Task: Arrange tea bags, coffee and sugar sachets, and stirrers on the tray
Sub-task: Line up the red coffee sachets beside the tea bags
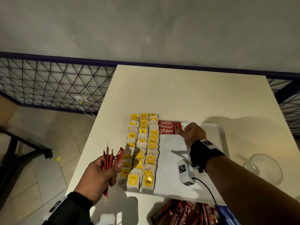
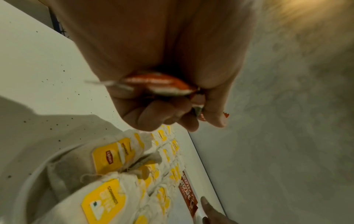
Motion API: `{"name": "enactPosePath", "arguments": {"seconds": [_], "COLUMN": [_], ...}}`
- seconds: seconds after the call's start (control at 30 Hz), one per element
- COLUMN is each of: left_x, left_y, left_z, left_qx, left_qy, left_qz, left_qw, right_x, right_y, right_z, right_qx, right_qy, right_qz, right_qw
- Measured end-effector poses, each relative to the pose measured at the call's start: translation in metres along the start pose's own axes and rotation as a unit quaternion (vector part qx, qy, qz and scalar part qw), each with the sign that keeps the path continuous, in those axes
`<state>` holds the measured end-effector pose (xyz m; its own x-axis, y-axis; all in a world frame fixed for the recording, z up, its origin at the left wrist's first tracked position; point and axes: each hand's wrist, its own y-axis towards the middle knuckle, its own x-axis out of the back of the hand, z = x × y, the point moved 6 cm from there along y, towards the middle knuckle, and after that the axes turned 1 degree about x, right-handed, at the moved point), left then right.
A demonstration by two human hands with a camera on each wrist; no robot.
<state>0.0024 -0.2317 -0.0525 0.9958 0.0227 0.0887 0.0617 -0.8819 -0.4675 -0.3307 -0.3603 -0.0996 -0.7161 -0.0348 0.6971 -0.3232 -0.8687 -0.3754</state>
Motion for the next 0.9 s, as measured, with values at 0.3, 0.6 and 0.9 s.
{"name": "enactPosePath", "arguments": {"seconds": [0.3, 0.6, 0.9], "left_x": [-0.065, -0.084, -0.085], "left_y": [-0.015, -0.035, -0.047], "left_z": [-0.017, -0.042, -0.055], "left_qx": [0.046, -0.019, -0.058], "left_qy": [-0.141, -0.052, 0.053], "left_qz": [0.115, 0.075, 0.002], "left_qw": [0.982, 0.996, 0.997], "right_x": [-0.007, 0.016, 0.034], "right_y": [-0.121, -0.137, -0.150], "right_z": [0.099, 0.082, 0.072], "right_qx": [0.286, 0.249, 0.195], "right_qy": [0.104, 0.187, 0.248], "right_qz": [0.326, 0.307, 0.306], "right_qw": [0.895, 0.899, 0.898]}}
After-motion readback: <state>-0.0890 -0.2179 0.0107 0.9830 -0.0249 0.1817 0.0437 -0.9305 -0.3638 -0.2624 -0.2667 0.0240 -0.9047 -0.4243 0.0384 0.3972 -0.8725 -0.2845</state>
